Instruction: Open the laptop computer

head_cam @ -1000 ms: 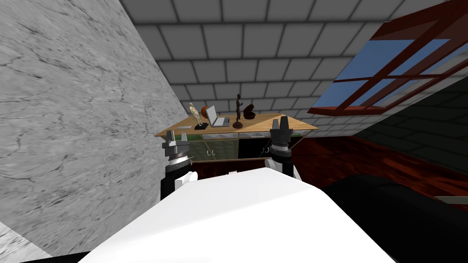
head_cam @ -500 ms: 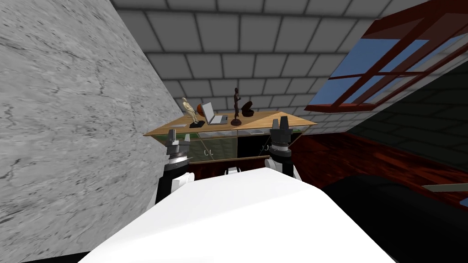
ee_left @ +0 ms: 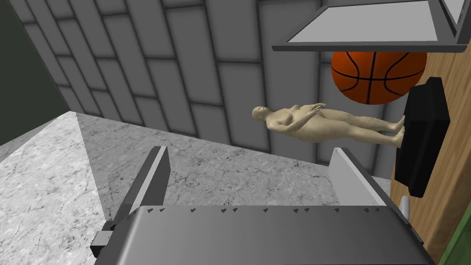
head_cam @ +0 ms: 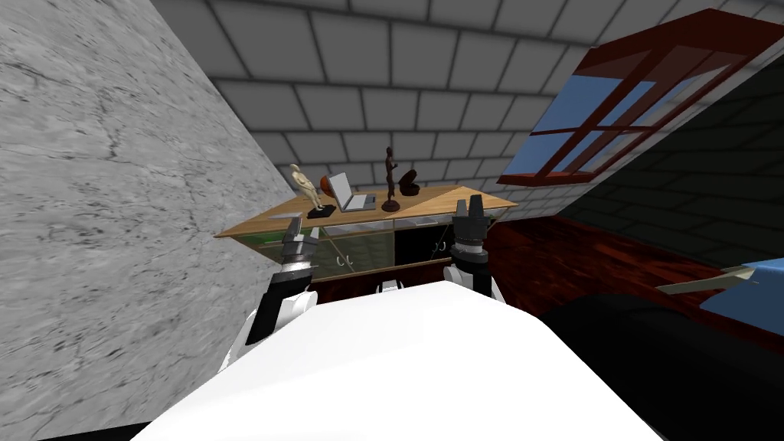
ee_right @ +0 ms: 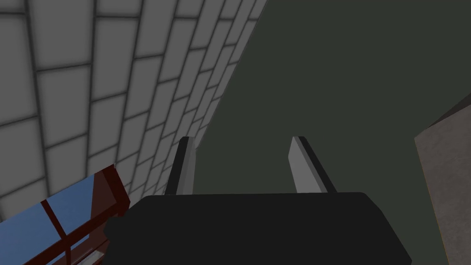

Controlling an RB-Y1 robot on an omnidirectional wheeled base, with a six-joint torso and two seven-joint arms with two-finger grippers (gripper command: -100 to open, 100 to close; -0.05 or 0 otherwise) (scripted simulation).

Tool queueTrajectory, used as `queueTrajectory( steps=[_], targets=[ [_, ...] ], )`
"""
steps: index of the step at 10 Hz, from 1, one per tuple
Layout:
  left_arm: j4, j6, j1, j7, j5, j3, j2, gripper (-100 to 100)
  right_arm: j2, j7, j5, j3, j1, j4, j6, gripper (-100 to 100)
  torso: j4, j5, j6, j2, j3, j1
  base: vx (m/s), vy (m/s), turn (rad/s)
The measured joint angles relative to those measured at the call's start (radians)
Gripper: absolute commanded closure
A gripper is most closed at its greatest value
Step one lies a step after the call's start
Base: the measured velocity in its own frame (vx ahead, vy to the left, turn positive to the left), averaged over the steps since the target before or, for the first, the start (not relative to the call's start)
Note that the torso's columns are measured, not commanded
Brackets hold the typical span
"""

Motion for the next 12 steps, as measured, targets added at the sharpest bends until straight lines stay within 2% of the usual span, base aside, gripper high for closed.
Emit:
queueTrajectory(
  steps=[2, 6, 12],
  targets=[
    [0.003, 0.043, -0.006, 0.003, -0.005, 0.010, 0.021, -100, 0.000, 0.000, 0.000, 0.000, 0.000, 0.000, 0.000, 0, 0.000, 0.000, 0.000, 0.001, 0.000, 0.000, 0.027, 0.007, -0.138],
    [0.005, 0.138, -0.010, 0.020, -0.012, 0.046, 0.087, -100, 0.000, 0.000, 0.000, 0.000, 0.000, 0.000, 0.000, 0, 0.000, 0.000, 0.000, 0.000, 0.000, 0.000, 0.028, 0.013, -0.121],
    [0.011, 0.309, -0.019, 0.047, -0.030, 0.104, 0.193, -100, 0.000, 0.000, 0.000, 0.000, 0.000, 0.000, 0.000, 0, 0.000, 0.000, 0.000, 0.000, 0.000, 0.000, 0.034, 0.016, -0.140]
  ],
)
